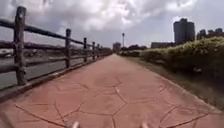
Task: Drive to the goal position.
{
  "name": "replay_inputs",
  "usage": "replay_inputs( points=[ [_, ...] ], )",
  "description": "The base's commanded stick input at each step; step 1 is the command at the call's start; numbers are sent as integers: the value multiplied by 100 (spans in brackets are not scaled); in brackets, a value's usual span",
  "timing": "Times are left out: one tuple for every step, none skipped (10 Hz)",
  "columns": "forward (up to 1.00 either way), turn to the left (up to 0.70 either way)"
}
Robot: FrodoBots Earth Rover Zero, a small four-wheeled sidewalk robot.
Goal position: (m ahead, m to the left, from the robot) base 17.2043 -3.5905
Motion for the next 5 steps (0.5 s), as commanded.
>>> replay_inputs(
  points=[
    [70, 0],
    [70, 0],
    [70, 0],
    [70, 0],
    [70, 0]
  ],
)
